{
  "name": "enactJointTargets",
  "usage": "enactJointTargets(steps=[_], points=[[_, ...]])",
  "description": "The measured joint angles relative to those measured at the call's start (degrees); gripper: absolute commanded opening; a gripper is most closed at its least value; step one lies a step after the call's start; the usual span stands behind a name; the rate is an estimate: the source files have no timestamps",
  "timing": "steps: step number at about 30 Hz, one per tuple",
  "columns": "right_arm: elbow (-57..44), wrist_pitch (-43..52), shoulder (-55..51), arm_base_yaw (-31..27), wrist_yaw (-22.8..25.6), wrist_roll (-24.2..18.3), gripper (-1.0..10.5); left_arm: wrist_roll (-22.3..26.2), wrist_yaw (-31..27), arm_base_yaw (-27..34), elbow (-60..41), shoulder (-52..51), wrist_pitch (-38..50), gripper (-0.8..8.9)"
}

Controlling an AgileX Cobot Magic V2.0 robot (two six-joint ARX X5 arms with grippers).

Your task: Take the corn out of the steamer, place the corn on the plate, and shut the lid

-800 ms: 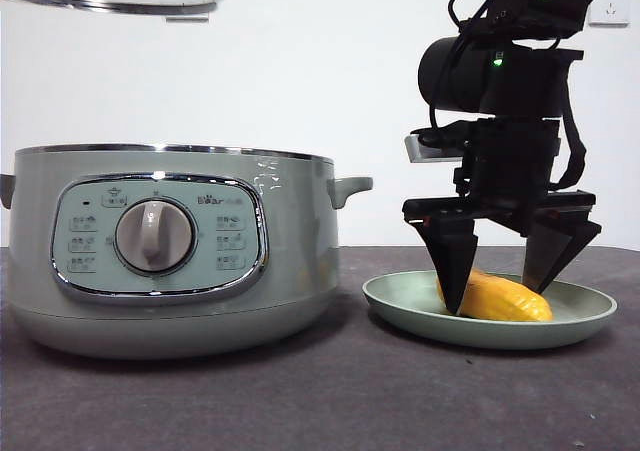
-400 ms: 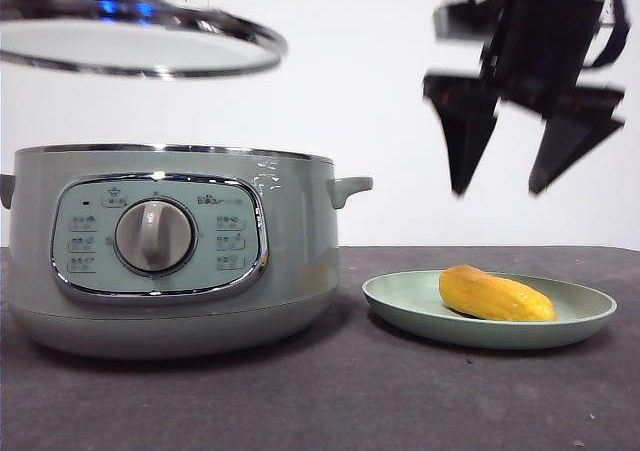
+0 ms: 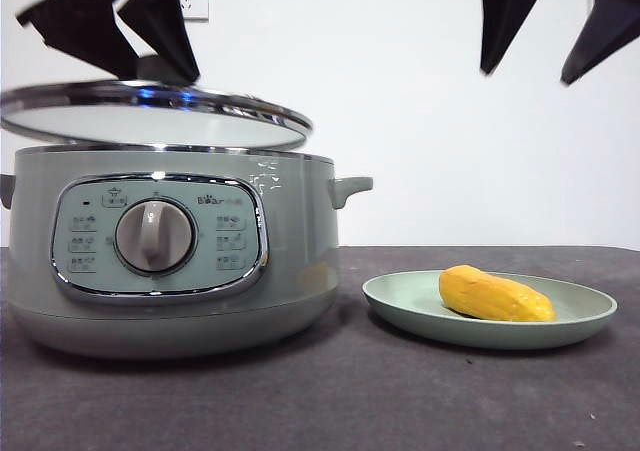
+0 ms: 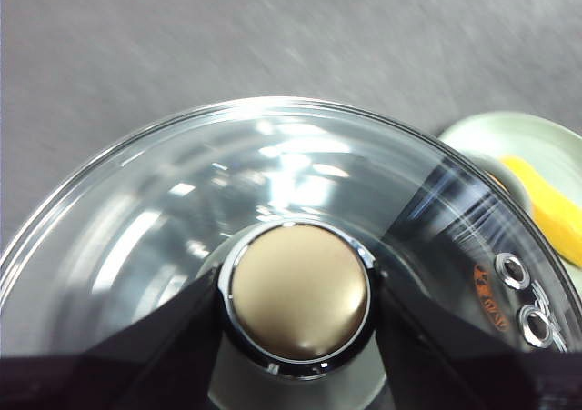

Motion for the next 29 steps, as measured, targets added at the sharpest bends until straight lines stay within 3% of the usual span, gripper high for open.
enactJointTargets(steps=[26, 27, 29], points=[[0.00, -4.52, -4.31, 0.00, 0.07, 0.00, 4.1, 0.17, -3.10, -2.54, 0.46, 4.42, 1.07, 0.07], [0.00, -4.52, -4.31, 0.00, 0.07, 0.00, 4.1, 0.17, -3.10, -2.54, 0.46, 4.42, 1.07, 0.48], [0.00, -4.50, -4.31, 0.00, 0.07, 0.00, 4.1, 0.17, -3.10, -2.54, 0.46, 4.42, 1.07, 2.56]])
